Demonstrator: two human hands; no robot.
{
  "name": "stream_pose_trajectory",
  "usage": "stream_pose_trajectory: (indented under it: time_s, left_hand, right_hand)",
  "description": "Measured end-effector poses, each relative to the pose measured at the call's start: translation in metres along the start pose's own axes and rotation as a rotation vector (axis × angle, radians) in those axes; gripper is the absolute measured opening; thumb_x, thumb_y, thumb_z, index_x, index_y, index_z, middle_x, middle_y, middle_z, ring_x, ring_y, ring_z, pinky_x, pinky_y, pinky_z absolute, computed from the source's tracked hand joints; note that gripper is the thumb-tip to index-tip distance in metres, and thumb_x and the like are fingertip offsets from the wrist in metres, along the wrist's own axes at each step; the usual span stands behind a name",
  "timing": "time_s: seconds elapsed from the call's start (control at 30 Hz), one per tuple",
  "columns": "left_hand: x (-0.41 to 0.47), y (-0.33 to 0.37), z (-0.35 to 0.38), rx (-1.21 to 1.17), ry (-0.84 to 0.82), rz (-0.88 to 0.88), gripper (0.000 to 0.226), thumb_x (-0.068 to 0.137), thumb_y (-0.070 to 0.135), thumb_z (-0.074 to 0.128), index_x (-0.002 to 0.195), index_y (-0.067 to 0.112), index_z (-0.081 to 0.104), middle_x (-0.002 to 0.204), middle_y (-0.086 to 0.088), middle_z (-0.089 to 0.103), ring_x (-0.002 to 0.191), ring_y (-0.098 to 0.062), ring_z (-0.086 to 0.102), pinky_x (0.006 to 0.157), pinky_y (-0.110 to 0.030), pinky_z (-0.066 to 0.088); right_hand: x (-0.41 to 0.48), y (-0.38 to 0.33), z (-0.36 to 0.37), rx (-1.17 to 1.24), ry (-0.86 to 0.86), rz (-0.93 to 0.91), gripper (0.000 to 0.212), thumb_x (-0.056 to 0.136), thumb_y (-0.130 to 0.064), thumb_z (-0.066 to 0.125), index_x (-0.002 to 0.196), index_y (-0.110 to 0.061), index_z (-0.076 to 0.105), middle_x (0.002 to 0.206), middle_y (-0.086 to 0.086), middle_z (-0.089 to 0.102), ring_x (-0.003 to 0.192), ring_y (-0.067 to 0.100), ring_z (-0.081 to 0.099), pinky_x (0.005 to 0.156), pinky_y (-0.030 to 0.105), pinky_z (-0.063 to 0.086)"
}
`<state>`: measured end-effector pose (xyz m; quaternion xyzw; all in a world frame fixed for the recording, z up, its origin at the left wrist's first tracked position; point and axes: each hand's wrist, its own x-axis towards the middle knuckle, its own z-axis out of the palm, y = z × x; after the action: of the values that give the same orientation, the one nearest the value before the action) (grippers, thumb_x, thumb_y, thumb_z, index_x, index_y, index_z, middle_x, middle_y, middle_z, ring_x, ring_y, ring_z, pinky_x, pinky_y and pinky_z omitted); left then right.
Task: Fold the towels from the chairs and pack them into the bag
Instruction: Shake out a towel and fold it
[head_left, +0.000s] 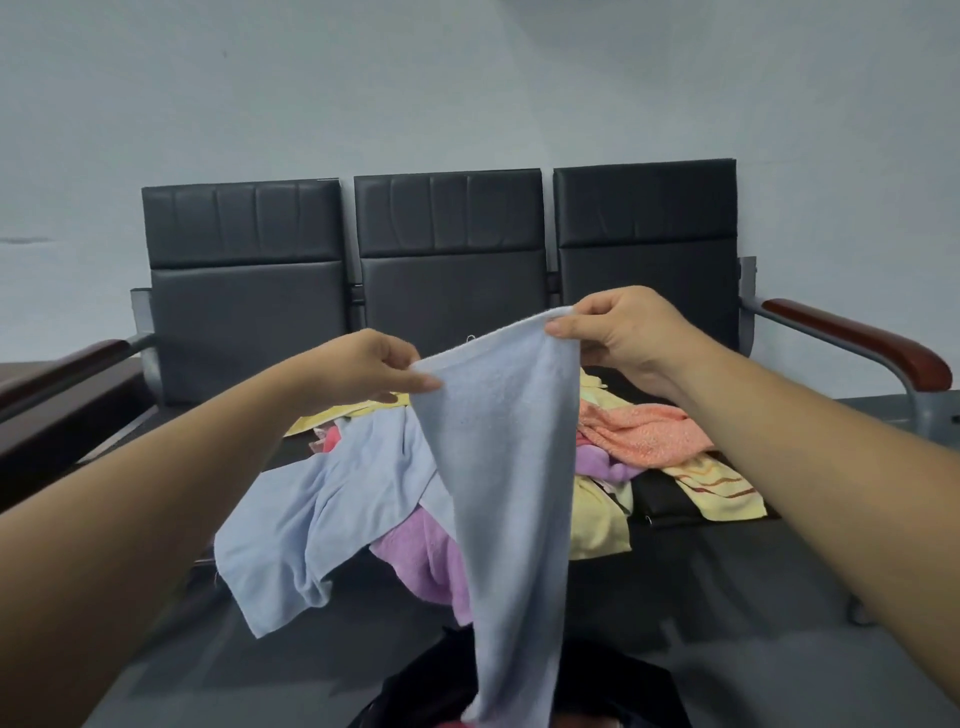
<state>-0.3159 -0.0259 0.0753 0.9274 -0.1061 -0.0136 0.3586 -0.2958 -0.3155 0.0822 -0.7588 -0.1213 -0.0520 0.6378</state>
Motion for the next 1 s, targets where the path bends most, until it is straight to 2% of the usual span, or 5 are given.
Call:
stream_pose_trajectory:
  time_s: [0.27,0.43,0.67,0.8,1.0]
  left_hand:
    - [0.007,0.017,-0.001,-0.537,0.306,0.219,0.031,0.079,0.023,0.079,0.105,0.014,0.064,0.082,-0.006,0.075,0.089,-0.03,0.075,0.086,-0.046,0.06]
    - [0.009,0.022,-0.001,-0.529,0.325,0.194,0.032,0.086,0.021,0.075,0.112,0.008,0.063,0.083,0.003,0.076,0.093,-0.021,0.076,0.081,-0.032,0.062]
    - [0.017,0.009,0.022,-0.731,0.496,0.164,0.045,0.089,0.029,0.077,0.118,-0.001,0.061,0.095,-0.013,0.074,0.085,-0.032,0.068,0.084,-0.056,0.057]
    - [0.023,-0.005,0.044,-0.876,0.172,0.169,0.041,0.089,0.029,0.074,0.12,0.004,0.065,0.113,-0.009,0.075,0.101,-0.025,0.072,0.083,-0.039,0.059]
    - [0.015,-0.044,0.084,-0.472,-0.259,0.011,0.036,0.088,0.027,0.072,0.118,0.008,0.073,0.12,-0.006,0.074,0.116,-0.021,0.066,0.113,-0.047,0.043]
  right_hand:
    - [0.009,-0.005,-0.006,0.263,0.026,0.022,0.019,0.082,0.004,0.078,0.089,-0.009,0.066,0.093,0.01,0.073,0.088,0.026,0.073,0.078,0.034,0.063]
    - [0.008,-0.006,-0.01,0.035,-0.008,0.066,0.022,0.081,-0.009,0.082,0.101,-0.005,0.076,0.107,0.01,0.076,0.106,0.028,0.072,0.092,0.04,0.06]
    - [0.008,-0.004,0.009,0.487,-0.172,0.055,0.011,0.091,-0.011,0.072,0.101,-0.012,0.067,0.099,0.009,0.074,0.091,0.024,0.071,0.086,0.042,0.06]
    - [0.015,-0.017,0.022,0.689,-0.135,0.054,0.03,0.093,-0.009,0.07,0.121,-0.007,0.063,0.116,0.016,0.069,0.104,0.029,0.068,0.097,0.048,0.058]
    - [0.03,-0.006,0.018,0.629,-0.02,0.152,0.029,0.089,-0.009,0.076,0.116,0.0,0.069,0.11,0.015,0.076,0.101,0.027,0.076,0.086,0.042,0.063]
